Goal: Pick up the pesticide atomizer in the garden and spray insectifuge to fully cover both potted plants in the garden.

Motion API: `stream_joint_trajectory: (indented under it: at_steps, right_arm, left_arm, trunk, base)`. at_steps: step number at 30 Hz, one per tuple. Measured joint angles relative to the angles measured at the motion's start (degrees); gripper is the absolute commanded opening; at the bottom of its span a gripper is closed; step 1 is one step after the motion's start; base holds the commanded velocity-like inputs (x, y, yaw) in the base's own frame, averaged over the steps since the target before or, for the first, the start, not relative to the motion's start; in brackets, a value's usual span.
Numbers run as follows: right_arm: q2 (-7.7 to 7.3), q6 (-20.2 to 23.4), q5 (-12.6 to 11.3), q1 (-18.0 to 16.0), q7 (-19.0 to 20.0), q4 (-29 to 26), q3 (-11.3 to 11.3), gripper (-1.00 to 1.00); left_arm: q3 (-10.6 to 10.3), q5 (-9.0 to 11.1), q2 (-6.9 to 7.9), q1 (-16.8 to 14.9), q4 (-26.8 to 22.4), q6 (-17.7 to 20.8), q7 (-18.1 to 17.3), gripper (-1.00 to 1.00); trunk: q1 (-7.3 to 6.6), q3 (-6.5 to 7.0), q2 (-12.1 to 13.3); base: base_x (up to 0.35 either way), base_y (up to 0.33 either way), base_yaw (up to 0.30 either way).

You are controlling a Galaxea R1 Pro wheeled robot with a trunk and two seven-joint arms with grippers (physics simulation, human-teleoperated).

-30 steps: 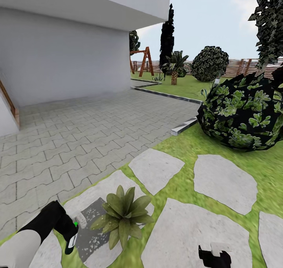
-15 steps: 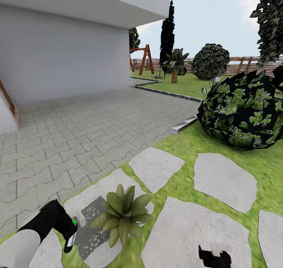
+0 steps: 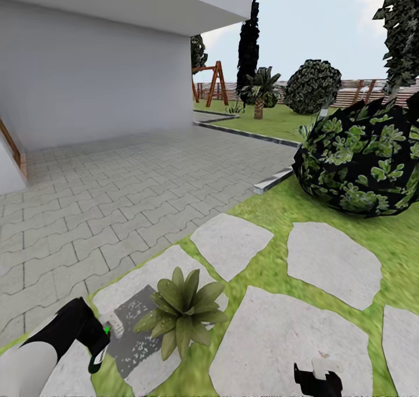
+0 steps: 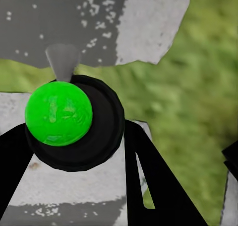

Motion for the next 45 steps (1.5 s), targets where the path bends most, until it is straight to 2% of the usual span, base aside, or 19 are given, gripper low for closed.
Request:
stream_joint_trajectory:
  at_steps: [3,6,9,12,18,26,38,45]
  right_arm:
    - [-0.02,0.03,0.02,0.02,0.0,0.05,0.0,1.0]
    - [-0.05,0.05,0.02,0.01,0.0,0.02,-0.03,1.0]
    - [-0.08,0.05,0.02,0.02,0.0,-0.02,-0.07,1.0]
    - [-0.05,0.04,0.02,0.01,0.0,0.03,-0.01,1.0]
    - [-0.01,0.03,0.02,0.02,0.0,0.04,0.0,1.0]
    - [0.0,-0.01,0.01,0.02,0.0,0.08,0.0,1.0]
    - [0.0,0.0,0.01,0.02,-0.01,0.15,0.0,1.0]
    - [0.03,0.01,0.02,0.02,-0.01,0.08,0.0,1.0]
  left_arm:
    - [0.07,0.04,0.03,0.06,0.53,0.01,0.81,-1.0]
    - [0.19,0.21,0.05,0.38,1.04,0.03,3.74,-1.0]
    - [0.52,0.59,0.05,2.41,2.2,-0.17,7.63,-1.0]
    - [0.77,1.01,-0.24,3.19,2.43,-0.24,9.19,-1.0]
    - [1.06,1.43,-0.74,3.35,1.62,0.03,9.53,-1.0]
    - [0.83,4.57,-0.75,3.32,1.44,0.06,9.55,-1.0]
    - [1.1,4.87,-0.82,3.32,1.55,0.06,9.64,-1.0]
    - [1.15,5.05,-1.3,3.32,1.55,0.06,9.65,-1.0]
  trunk:
    - [0.22,-0.19,-0.42]
    - [0.23,-0.19,-0.42]
    - [0.23,-0.19,-0.42]
    - [0.23,-0.19,-0.42]
    - [0.22,-0.19,-0.42]
    - [0.22,-0.19,-0.42]
    - [0.22,-0.19,-0.42]
    - [0.24,-0.19,-0.41]
  base:
    - [0.0,0.0,0.0]
    - [0.0,0.0,0.0]
    - [0.0,0.0,0.0]
    - [0.0,0.0,0.0]
    - [0.0,0.0,0.0]
    - [0.0,0.0,0.064]
    - [0.0,0.0,0.264]
    - [-0.075,-0.043,0.049]
